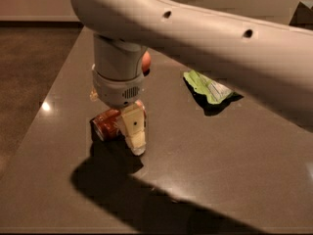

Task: Place coke can upright

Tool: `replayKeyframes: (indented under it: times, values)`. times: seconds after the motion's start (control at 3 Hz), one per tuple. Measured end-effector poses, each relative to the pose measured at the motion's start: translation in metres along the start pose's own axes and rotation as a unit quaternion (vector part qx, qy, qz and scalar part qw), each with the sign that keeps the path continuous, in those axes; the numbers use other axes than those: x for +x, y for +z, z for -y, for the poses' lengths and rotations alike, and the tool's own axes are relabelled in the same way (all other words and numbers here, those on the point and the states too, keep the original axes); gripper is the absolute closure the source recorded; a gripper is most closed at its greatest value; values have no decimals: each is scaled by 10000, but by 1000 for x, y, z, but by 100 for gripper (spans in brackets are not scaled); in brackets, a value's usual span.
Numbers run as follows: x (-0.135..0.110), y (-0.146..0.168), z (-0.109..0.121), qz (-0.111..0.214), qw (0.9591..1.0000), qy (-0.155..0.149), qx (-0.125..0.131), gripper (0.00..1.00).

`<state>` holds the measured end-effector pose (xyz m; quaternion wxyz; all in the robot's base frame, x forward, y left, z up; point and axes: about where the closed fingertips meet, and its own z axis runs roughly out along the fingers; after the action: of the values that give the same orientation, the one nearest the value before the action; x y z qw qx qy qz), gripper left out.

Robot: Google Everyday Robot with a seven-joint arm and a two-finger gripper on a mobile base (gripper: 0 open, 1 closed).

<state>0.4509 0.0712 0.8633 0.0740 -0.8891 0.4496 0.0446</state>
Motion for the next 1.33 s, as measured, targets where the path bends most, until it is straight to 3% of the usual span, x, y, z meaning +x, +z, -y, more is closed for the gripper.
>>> replayKeyframes:
  times: [0.33, 1.0, 1.33]
  values:
    - [-8, 15, 6, -153, 9998, 40, -142, 0]
    - [-6, 21, 11, -395, 9981, 369, -280, 42]
    - [6, 7, 16, -141, 9971, 705, -231, 73]
